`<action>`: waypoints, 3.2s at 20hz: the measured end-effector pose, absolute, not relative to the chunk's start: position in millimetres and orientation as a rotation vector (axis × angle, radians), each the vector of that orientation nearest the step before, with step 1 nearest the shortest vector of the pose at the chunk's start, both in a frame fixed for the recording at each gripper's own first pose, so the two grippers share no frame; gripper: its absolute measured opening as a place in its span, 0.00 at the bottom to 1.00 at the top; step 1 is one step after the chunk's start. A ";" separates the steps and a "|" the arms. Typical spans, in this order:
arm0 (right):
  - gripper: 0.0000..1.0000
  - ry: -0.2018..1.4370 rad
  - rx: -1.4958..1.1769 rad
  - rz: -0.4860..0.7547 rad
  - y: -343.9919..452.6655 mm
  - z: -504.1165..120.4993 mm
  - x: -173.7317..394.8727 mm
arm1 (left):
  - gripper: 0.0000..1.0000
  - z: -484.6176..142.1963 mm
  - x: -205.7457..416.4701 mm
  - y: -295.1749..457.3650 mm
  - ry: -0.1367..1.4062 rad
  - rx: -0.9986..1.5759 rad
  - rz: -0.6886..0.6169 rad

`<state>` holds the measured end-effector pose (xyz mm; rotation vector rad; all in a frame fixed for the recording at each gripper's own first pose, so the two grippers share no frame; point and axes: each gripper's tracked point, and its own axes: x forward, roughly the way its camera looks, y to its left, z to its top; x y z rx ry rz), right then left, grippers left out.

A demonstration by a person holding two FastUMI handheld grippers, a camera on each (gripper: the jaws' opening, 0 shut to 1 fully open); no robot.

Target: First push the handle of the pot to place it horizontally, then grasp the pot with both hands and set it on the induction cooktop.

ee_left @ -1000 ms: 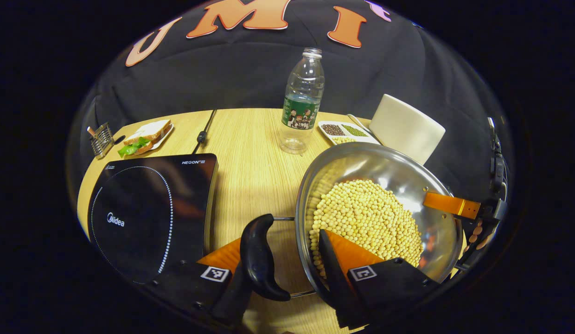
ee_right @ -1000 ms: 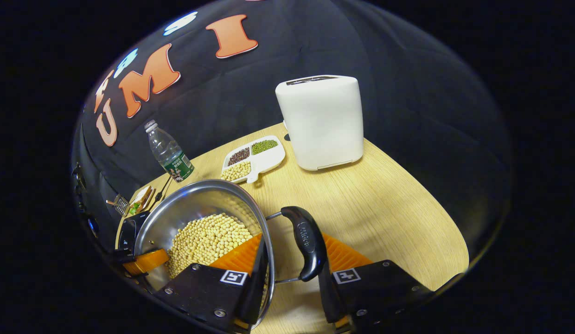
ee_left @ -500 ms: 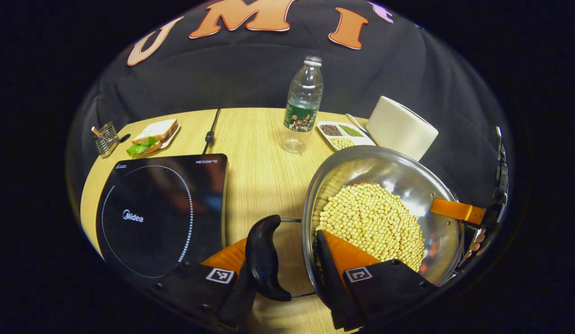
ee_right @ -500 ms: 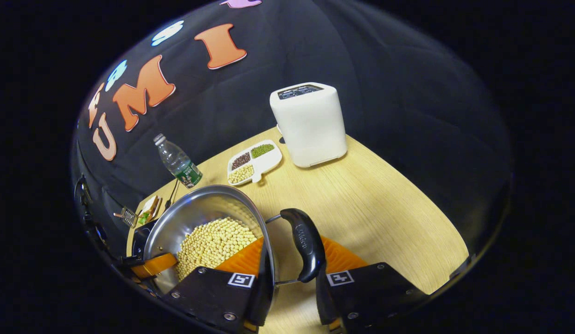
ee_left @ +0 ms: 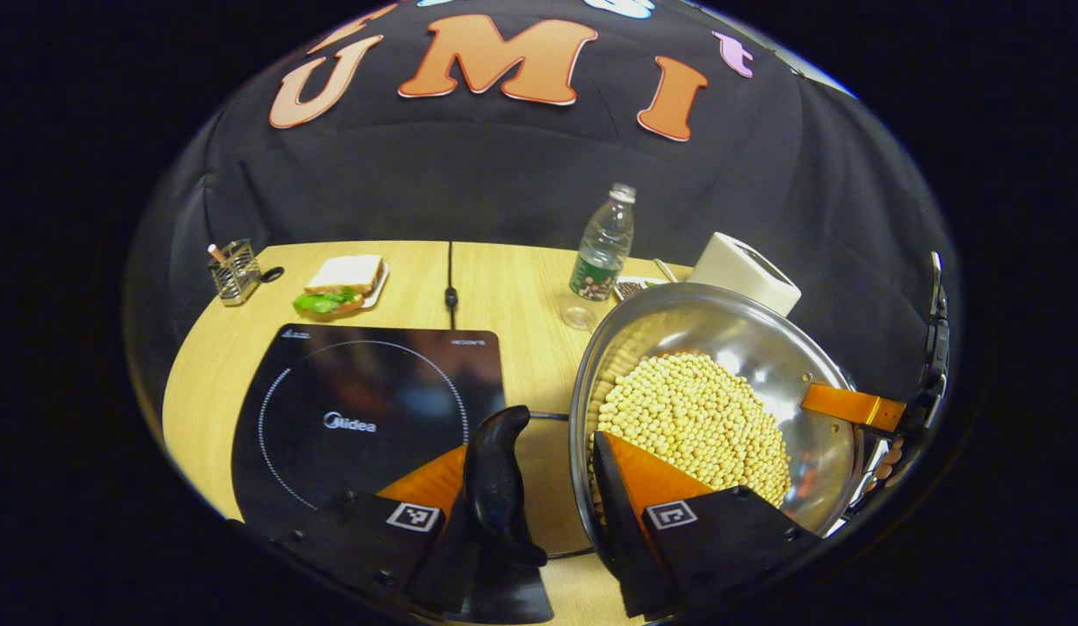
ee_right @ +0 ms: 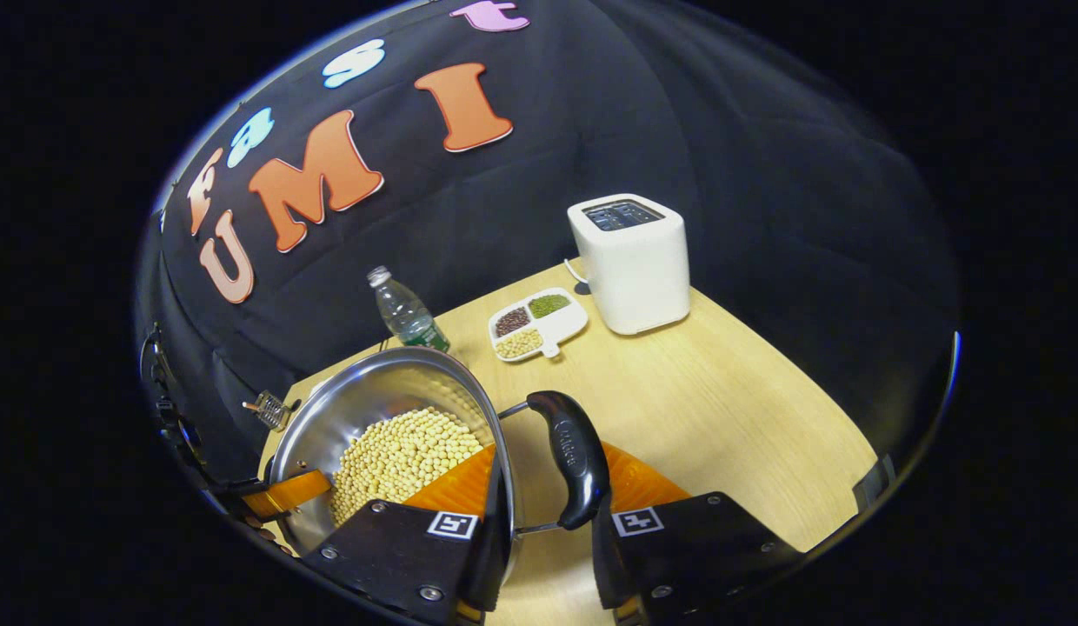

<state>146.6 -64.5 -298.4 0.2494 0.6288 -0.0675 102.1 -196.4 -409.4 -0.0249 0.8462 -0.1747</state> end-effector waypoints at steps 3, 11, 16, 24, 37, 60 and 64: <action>0.42 0.613 0.250 -0.039 -35.3 -289.7 145.3 | 0.71 -394.2 95.4 -173.3 0.832 -0.021 -0.145; 0.42 0.620 0.245 0.032 49.9 -281.4 149.9 | 0.70 -329.1 69.7 -105.6 0.790 -0.055 -0.054; 0.42 0.638 0.254 0.075 101.3 -292.7 154.4 | 0.70 -305.5 62.5 -78.1 0.784 -0.057 0.000; 0.42 0.687 0.278 0.134 166.3 -326.1 165.6 | 0.70 -277.1 38.7 -75.2 0.791 -0.047 0.104; 0.42 0.779 0.286 0.133 186.0 -371.9 172.3 | 0.70 -302.3 52.6 -85.3 0.850 -0.034 0.109; 0.95 0.166 -0.035 0.023 33.8 -124.0 121.1 | 0.98 -2.9 26.2 -160.5 0.155 0.131 0.116; 1.00 0.052 -0.142 0.022 24.8 -64.5 81.5 | 1.00 37.8 11.7 -217.6 0.085 0.079 -0.001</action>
